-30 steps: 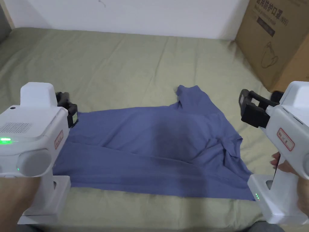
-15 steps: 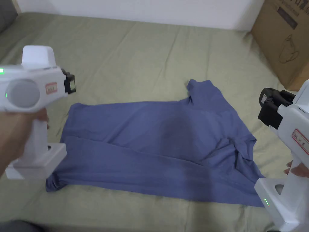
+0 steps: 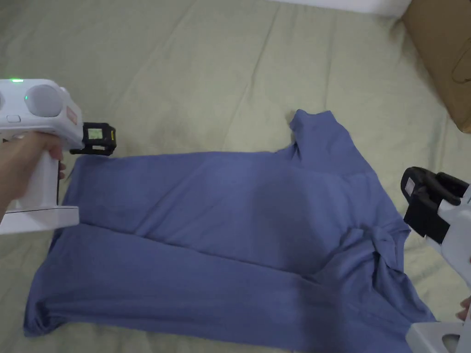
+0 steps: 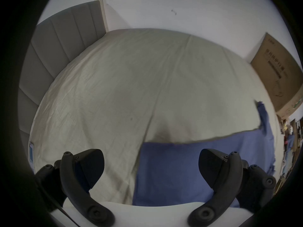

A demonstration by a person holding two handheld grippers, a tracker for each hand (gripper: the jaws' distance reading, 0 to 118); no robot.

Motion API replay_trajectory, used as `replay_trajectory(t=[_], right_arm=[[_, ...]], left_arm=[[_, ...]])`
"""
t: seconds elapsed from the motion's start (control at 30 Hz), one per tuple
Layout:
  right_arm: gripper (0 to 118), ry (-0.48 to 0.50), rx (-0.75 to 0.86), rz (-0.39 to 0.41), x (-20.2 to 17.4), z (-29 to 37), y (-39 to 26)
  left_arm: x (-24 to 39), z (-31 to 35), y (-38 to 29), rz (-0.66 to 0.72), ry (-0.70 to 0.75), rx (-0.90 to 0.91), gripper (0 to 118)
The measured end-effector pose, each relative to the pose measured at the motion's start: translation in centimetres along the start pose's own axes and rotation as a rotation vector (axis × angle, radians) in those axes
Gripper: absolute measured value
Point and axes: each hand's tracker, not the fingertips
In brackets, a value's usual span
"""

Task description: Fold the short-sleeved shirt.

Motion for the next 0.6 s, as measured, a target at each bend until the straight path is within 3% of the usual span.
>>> replay_trajectory(t=[0.1, 0.23, 0.37, 0.6], right_arm=[[0, -0.002, -0.019, 0.006, 0.1, -1.5, -0.1], [0, 0.002, -0.036, 0.004, 0.1, -3.1, -0.3], [0, -0.004, -0.054, -0.002, 0.2, -3.9, -0.4], [0, -0.025, -0.077, -0.049, 2.4, -6.9, 3.0]], left_arm=[[0.1, -2.3, 0.7, 0.005, 0.016, -0.022, 108], [0.1, -4.4, 0.7, -0.011, 0.025, -0.075, 39], [0.1, -4.3, 0.7, 0.004, -0.006, -0.068, 3], [0.6, 2.0, -0.7, -0.083, -0.054, 0.110, 0]])
